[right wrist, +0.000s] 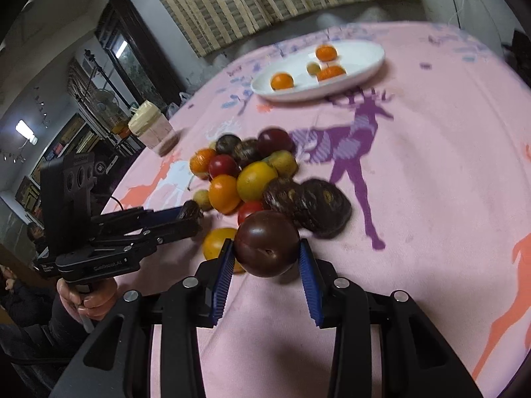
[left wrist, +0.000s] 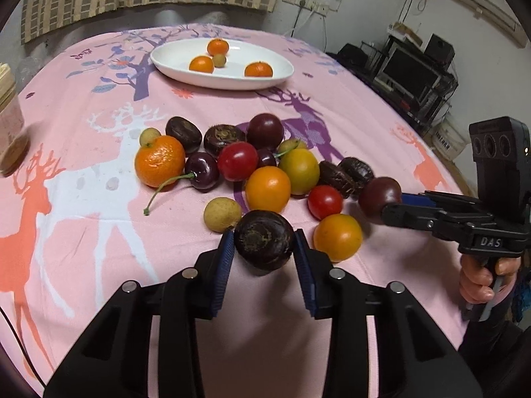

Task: Organize fruits
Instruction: 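Grasp a dark plum with each tool and drop both onto the plate, then grasp a yellow tomato with the right tool while the left tool grasps a yellow fruit, both onto plate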

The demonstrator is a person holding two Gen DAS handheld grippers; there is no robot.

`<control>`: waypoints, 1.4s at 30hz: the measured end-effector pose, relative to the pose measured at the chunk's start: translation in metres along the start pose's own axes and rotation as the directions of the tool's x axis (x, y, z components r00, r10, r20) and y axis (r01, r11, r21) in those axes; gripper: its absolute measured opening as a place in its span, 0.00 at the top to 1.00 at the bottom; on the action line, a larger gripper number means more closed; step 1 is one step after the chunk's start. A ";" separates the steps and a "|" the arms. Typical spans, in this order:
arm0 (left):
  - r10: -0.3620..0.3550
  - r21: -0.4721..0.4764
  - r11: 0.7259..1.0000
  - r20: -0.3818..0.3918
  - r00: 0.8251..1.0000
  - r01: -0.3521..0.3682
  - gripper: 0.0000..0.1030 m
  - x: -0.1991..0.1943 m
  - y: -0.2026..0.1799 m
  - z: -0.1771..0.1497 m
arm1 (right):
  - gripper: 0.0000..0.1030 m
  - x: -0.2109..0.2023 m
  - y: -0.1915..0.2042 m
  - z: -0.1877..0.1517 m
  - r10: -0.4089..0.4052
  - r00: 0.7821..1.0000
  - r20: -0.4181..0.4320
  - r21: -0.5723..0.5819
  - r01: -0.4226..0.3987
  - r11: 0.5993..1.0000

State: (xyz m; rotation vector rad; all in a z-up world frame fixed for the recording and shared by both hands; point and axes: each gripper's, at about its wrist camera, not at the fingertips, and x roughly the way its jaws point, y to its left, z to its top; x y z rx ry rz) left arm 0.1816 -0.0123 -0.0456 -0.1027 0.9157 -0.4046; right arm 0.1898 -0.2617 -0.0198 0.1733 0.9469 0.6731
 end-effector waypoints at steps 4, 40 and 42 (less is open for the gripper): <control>-0.007 0.009 1.000 0.054 0.999 0.006 0.65 -0.023 0.004 0.010 | 0.62 -0.017 0.008 0.009 0.044 0.993 0.113 -0.038 -0.040 0.998; 0.324 -0.007 0.945 0.136 0.936 -0.326 0.06 0.005 0.053 0.152 | 0.45 0.033 0.002 0.124 -0.169 0.960 0.225 -0.037 0.182 0.983; 0.321 -0.014 0.946 0.144 0.936 -0.322 0.05 -0.011 0.047 0.122 | 0.44 0.023 0.013 0.101 -0.180 0.961 0.209 -0.047 0.194 0.980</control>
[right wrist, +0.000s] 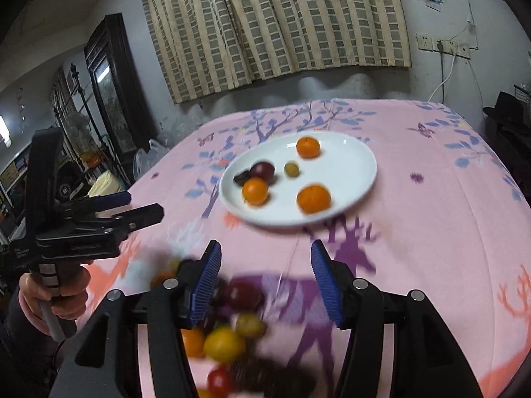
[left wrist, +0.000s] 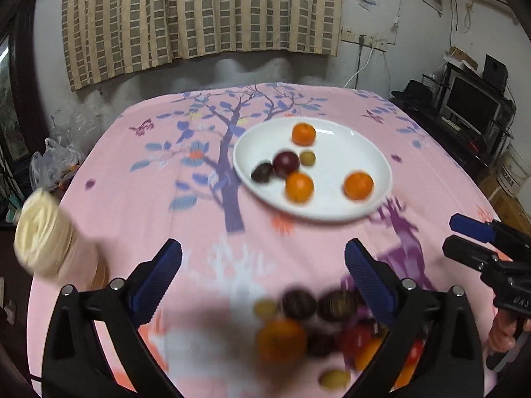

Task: Organize fruits
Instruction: 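Grasp a yellow tomato with the right tool while the left tool grasps a yellow fruit, both onto plate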

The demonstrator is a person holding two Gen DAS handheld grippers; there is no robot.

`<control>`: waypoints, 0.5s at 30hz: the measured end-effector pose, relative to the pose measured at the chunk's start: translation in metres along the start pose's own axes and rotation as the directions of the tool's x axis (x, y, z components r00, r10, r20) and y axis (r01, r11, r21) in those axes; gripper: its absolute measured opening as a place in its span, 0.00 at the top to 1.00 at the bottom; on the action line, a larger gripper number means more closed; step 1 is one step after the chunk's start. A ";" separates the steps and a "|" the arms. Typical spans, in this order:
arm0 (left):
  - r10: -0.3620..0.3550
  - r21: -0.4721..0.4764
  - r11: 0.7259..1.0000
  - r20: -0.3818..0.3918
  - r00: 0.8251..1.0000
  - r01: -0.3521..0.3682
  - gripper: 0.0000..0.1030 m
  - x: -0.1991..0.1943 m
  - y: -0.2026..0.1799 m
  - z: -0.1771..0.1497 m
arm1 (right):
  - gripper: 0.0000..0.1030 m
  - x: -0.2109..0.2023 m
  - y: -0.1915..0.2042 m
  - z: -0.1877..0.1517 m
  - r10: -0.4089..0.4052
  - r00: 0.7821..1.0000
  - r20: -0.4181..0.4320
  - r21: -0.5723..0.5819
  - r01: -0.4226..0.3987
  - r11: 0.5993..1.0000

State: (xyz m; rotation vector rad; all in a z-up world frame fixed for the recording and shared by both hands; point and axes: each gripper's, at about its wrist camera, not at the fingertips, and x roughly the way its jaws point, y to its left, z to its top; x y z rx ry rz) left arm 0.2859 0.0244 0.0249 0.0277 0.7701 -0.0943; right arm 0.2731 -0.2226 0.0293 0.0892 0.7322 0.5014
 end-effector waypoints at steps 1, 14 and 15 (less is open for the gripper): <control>-0.007 -0.006 1.000 0.006 1.000 0.007 0.05 -0.009 0.002 -0.013 | 0.41 -0.010 0.007 -0.014 0.005 1.000 -0.004 -0.016 -0.005 1.000; -0.052 0.000 0.999 0.017 0.998 0.052 0.05 -0.043 -0.004 -0.104 | 0.40 -0.022 0.035 -0.090 0.200 0.936 -0.292 -0.076 -0.231 0.970; -0.050 0.001 0.999 0.011 0.999 0.050 0.05 -0.041 -0.004 -0.105 | 0.40 -0.017 0.036 -0.093 0.191 0.930 -0.315 -0.076 -0.225 0.971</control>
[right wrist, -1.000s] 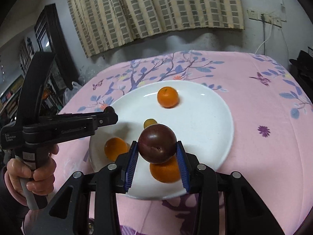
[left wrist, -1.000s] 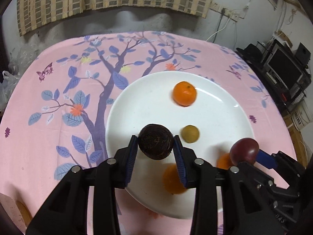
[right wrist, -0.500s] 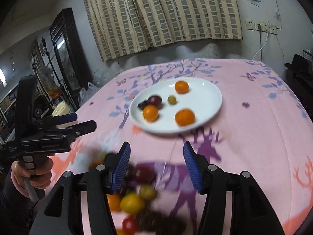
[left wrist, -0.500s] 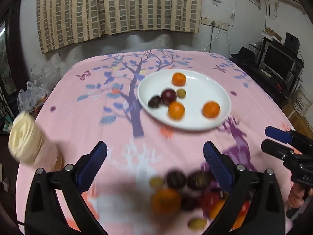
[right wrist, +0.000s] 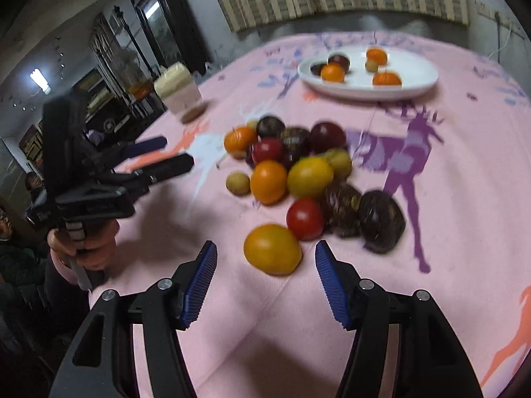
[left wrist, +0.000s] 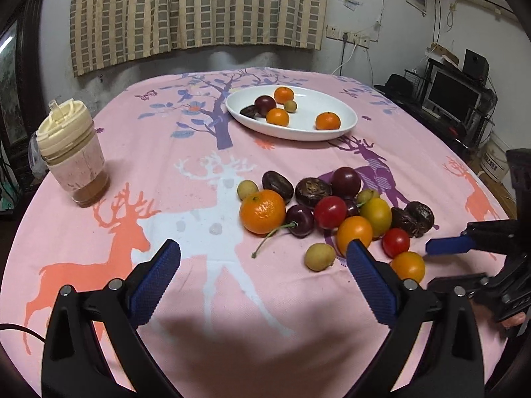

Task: Organize fruits
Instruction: 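Grasp a yellow tomato with the right tool while the left tool grasps a yellow fruit, both onto plate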

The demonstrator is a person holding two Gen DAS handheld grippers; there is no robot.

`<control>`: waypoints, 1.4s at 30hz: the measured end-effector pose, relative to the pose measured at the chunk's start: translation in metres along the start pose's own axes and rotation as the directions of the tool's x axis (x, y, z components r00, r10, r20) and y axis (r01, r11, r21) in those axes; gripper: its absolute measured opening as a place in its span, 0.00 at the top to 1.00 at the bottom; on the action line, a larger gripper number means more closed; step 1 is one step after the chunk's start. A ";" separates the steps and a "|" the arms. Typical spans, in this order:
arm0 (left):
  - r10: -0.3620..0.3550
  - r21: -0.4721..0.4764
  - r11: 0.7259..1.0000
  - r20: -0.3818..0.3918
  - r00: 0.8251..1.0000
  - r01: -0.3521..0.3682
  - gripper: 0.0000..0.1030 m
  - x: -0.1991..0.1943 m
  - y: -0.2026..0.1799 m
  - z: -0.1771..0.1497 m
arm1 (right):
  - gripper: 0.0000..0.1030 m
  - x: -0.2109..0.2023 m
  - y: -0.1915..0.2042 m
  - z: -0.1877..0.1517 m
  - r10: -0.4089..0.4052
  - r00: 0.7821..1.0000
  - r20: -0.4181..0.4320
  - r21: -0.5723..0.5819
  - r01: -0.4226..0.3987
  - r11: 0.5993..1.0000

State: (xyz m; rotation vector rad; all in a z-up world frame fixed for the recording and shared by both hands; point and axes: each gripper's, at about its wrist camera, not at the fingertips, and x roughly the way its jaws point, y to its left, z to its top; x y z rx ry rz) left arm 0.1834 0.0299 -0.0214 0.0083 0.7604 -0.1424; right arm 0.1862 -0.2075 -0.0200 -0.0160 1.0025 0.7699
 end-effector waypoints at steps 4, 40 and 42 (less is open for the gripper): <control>-0.006 -0.014 1.000 0.009 1.000 0.006 0.05 -0.004 0.003 0.001 | 0.41 0.011 0.001 -0.004 -0.023 0.999 -0.038 -0.001 0.023 1.000; -0.134 0.088 0.984 -0.191 0.972 0.153 0.63 0.051 -0.037 -0.001 | 0.60 -0.017 -0.006 0.002 0.032 0.995 0.096 0.048 -0.037 0.998; -0.132 0.090 0.984 -0.197 0.972 0.152 0.64 0.053 -0.038 -0.001 | 0.60 -0.017 -0.007 0.001 0.032 0.995 0.096 0.048 -0.037 0.998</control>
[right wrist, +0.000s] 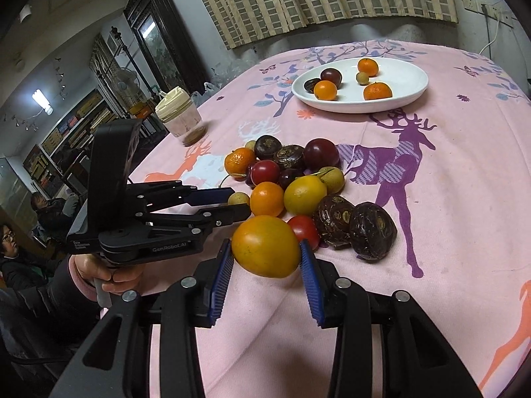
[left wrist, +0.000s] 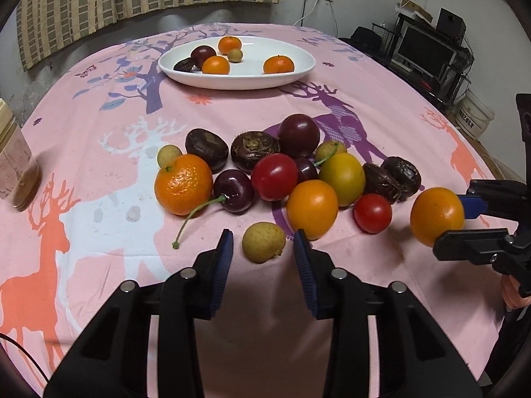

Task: Organize fruits
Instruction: 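Grasp a yellow tomato with the right tool while the left tool grasps a yellow fruit, both onto plate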

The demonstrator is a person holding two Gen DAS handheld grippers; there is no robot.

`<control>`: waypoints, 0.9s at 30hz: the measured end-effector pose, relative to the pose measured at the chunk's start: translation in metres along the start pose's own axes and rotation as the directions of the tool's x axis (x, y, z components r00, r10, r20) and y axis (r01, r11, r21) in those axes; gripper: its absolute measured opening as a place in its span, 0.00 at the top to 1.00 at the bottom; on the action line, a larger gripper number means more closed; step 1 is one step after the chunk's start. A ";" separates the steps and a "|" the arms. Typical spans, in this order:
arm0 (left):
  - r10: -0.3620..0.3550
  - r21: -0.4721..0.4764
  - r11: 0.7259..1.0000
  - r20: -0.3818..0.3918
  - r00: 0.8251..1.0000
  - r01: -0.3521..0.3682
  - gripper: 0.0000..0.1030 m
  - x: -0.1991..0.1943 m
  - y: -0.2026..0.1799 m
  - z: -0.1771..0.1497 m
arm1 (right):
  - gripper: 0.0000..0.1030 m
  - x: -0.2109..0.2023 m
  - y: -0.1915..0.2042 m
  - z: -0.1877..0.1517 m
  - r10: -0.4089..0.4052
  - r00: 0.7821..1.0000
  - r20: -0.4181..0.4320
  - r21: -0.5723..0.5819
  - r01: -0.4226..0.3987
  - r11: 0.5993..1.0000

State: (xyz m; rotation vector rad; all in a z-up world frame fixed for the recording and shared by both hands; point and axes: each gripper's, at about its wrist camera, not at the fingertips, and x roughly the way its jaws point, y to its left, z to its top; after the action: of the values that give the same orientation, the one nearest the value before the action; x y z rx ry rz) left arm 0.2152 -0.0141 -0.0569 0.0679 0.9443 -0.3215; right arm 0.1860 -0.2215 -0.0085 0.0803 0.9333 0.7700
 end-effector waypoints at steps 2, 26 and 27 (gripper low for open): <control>-0.002 0.001 1.000 -0.013 1.000 0.003 0.75 0.003 0.000 0.000 | 0.60 0.000 -0.001 0.000 -0.005 1.000 0.003 0.002 0.005 1.000; 0.143 -0.053 0.989 0.103 0.984 -0.139 0.22 0.056 0.049 0.199 | 0.53 0.084 -0.096 0.177 -0.305 0.943 0.136 0.106 0.292 0.950; 0.152 -0.051 0.988 0.119 0.981 -0.147 0.17 0.044 0.050 0.190 | 0.50 0.079 -0.091 0.171 -0.292 0.945 0.148 0.091 0.281 0.956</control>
State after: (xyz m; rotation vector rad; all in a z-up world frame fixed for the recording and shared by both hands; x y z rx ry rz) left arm 0.4038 -0.0143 0.0152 0.0797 0.8185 -0.1645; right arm 0.3925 -0.1954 0.0072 0.0639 0.7964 0.4543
